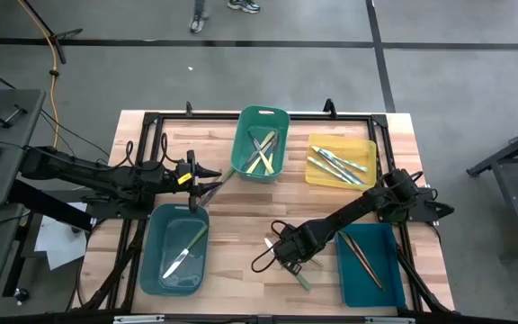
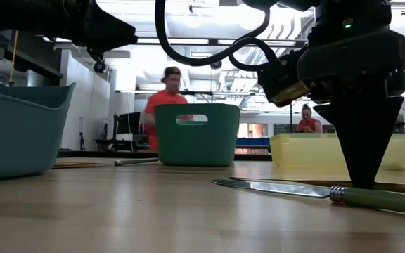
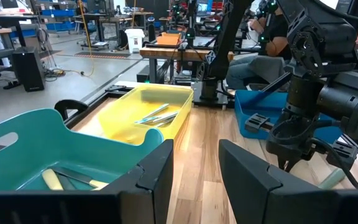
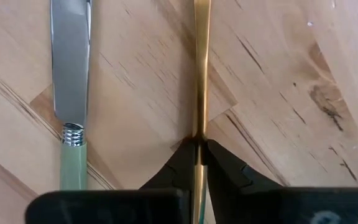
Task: Sort silverware by color (type)
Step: Put the gold knife into the right blue bin
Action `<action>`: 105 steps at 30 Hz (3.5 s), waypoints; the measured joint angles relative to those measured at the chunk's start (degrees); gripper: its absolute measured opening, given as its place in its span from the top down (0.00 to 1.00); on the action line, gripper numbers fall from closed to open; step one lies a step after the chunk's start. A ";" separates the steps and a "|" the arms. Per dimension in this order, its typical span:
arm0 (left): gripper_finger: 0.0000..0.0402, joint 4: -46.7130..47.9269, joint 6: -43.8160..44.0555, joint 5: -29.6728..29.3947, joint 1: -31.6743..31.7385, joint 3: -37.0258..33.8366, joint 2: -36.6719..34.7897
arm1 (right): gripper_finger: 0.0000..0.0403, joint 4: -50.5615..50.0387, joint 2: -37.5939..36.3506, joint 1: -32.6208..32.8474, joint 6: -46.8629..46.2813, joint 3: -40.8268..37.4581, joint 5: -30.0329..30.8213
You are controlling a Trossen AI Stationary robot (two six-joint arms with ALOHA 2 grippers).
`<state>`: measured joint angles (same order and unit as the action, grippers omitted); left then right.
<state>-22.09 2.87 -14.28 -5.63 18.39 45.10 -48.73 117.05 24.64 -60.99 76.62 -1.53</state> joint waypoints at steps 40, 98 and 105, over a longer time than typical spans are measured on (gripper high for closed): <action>0.70 0.02 0.07 0.02 -0.02 0.00 0.01 | 0.95 -22.78 -0.62 0.11 11.87 12.99 8.75; 0.70 -6.10 1.54 0.22 0.00 -0.02 0.01 | 1.00 90.81 -39.78 -19.74 46.48 -44.72 17.42; 0.70 -6.06 1.52 0.22 0.00 -0.02 0.01 | 1.00 90.01 -39.78 -19.74 46.47 -44.70 17.43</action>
<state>-28.15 4.39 -14.06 -5.63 18.37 45.10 41.28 77.28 4.91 -14.52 31.92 15.90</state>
